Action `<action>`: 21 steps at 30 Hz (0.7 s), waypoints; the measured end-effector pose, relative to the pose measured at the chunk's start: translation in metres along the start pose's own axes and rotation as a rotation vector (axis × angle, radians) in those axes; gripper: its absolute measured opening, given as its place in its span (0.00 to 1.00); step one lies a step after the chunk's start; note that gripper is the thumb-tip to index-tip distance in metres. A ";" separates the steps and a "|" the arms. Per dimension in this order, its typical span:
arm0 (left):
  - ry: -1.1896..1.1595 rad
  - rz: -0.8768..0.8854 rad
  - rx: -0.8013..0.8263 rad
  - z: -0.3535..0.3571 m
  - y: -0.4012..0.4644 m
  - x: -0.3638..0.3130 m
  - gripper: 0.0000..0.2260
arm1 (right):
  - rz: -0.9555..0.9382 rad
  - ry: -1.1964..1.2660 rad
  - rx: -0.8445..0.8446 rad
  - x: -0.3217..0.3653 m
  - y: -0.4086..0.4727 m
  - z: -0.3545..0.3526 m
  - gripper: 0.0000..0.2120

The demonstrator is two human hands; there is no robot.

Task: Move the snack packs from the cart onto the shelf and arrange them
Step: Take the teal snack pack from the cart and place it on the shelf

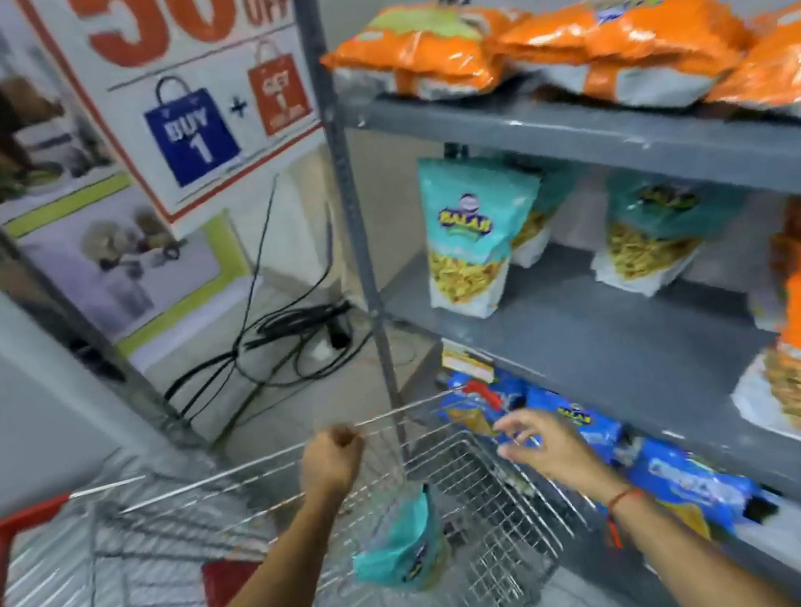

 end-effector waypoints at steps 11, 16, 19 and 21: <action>-0.085 -0.537 0.363 0.126 -0.094 0.165 0.25 | 0.016 -0.134 0.576 -0.108 0.109 0.200 0.36; -0.166 -0.676 0.030 0.135 -0.087 0.149 0.09 | 0.058 -0.104 0.562 -0.095 0.125 0.216 0.23; -0.235 -0.718 -0.108 0.131 -0.088 0.145 0.06 | 0.087 -0.072 0.525 -0.094 0.126 0.216 0.13; -0.309 -0.756 -0.177 0.125 -0.089 0.146 0.05 | 0.116 -0.034 0.485 -0.092 0.123 0.209 0.08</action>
Point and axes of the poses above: each hand's wrist, its own y-axis towards the middle knuckle, its own z-axis out of the palm, x = y × z, the point moved 5 cm from there along y, towards the middle knuckle, and after that the axes turned 8 degrees about z, right-handed, at the moved point
